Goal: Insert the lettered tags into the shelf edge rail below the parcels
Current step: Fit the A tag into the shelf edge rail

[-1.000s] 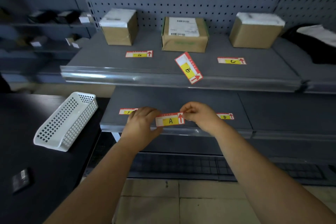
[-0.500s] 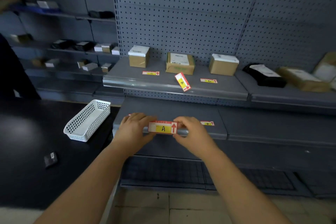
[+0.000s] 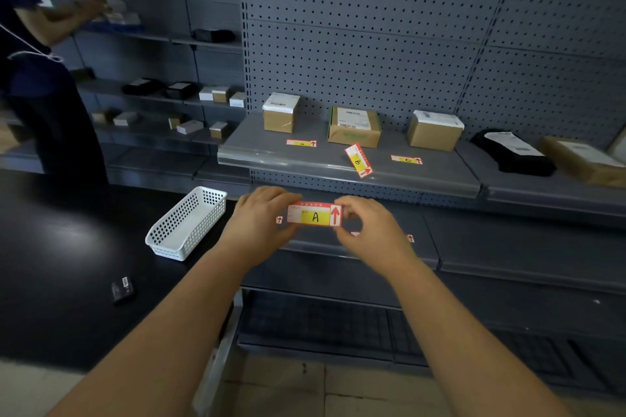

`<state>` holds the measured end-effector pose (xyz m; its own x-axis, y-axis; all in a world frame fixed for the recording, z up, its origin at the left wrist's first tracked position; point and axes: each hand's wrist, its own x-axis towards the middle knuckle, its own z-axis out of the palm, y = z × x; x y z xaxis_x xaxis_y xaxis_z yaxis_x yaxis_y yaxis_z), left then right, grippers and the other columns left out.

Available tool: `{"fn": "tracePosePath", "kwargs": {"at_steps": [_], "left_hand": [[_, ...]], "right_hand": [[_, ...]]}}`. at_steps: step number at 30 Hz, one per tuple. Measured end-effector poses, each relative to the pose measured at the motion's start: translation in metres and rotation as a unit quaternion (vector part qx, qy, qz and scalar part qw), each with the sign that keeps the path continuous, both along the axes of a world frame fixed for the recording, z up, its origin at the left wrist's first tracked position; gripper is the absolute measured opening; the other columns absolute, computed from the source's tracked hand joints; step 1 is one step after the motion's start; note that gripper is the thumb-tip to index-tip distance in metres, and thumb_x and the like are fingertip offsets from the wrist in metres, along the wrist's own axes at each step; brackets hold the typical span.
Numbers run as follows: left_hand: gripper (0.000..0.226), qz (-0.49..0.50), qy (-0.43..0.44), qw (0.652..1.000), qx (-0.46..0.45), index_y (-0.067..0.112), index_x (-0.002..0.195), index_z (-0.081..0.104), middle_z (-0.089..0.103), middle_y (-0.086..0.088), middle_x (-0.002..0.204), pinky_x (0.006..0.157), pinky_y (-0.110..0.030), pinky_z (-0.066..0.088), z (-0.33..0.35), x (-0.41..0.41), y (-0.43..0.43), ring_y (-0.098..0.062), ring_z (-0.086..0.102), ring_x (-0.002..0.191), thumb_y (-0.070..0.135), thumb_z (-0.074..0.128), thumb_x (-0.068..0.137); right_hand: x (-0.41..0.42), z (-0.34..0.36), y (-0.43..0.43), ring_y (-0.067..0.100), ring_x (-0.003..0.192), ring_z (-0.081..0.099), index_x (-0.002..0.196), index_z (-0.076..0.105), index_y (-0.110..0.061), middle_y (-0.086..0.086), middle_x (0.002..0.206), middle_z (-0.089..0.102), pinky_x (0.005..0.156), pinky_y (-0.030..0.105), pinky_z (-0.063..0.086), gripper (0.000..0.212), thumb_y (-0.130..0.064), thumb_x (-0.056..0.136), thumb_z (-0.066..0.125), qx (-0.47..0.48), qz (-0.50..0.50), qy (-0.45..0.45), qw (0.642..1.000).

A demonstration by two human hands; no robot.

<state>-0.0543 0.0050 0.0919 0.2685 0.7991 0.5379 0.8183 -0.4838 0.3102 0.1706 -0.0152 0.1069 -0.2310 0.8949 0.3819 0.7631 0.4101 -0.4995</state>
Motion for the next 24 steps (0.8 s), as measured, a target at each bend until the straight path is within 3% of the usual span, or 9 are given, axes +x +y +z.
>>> {"fn": "tracePosePath", "kwargs": {"at_steps": [6,11,13,17,22,24], "left_hand": [[0.048,0.029,-0.001,1.000,0.007,0.023,0.123,0.058,0.060,0.003,0.120,0.096,-0.045,0.038,0.005,-0.004,0.056,-0.021,0.051,0.114,0.035,0.072,0.078],[0.046,0.060,-0.013,0.998,0.020,0.020,0.119,0.061,0.062,0.001,0.116,0.093,-0.045,0.040,0.009,-0.014,0.095,-0.023,0.054,0.111,0.032,0.073,0.077],[0.046,0.065,-0.014,0.998,0.022,0.020,0.120,0.060,0.062,0.001,0.117,0.093,-0.046,0.042,0.011,-0.019,0.107,-0.022,0.055,0.111,0.033,0.072,0.078],[0.046,0.061,-0.017,0.998,0.013,0.022,0.122,0.059,0.061,0.001,0.120,0.098,-0.046,0.039,0.012,-0.032,0.129,-0.022,0.053,0.114,0.034,0.071,0.080],[0.044,0.042,-0.020,0.999,-0.009,0.025,0.123,0.057,0.059,0.002,0.122,0.101,-0.048,0.037,0.011,-0.053,0.162,-0.020,0.050,0.117,0.036,0.068,0.081],[0.045,0.033,-0.021,0.999,-0.022,0.027,0.124,0.056,0.058,0.003,0.124,0.100,-0.048,0.038,0.007,-0.067,0.177,-0.020,0.049,0.118,0.038,0.067,0.081]], "right_hand": [[-0.006,0.003,0.067,0.002,0.096,0.053,0.116,0.058,-0.035,-0.016,0.095,0.060,0.086,0.027,0.049,0.034,-0.023,0.085,0.066,-0.013,0.026,0.050,0.998],[-0.019,0.009,0.112,-0.008,0.094,0.052,0.121,0.057,-0.033,-0.026,0.091,0.055,0.081,0.009,0.039,0.038,-0.022,0.086,0.069,-0.032,0.052,0.062,0.996],[-0.026,0.009,0.127,-0.010,0.092,0.053,0.119,0.058,-0.032,-0.028,0.090,0.056,0.079,0.008,0.039,0.036,-0.025,0.086,0.070,-0.027,0.053,0.076,0.995],[-0.041,0.009,0.152,0.000,0.092,0.057,0.119,0.059,-0.031,-0.017,0.093,0.061,0.080,0.016,0.047,0.034,-0.026,0.087,0.069,-0.041,0.041,0.098,0.993],[-0.061,0.016,0.178,-0.002,0.087,0.056,0.116,0.061,-0.031,-0.011,0.092,0.061,0.067,0.003,0.040,0.030,-0.018,0.089,0.067,-0.057,0.018,0.112,0.992],[-0.071,0.020,0.188,-0.002,0.087,0.055,0.115,0.061,-0.032,-0.010,0.092,0.061,0.066,0.004,0.040,0.030,-0.017,0.090,0.065,-0.070,0.003,0.113,0.991]]}}
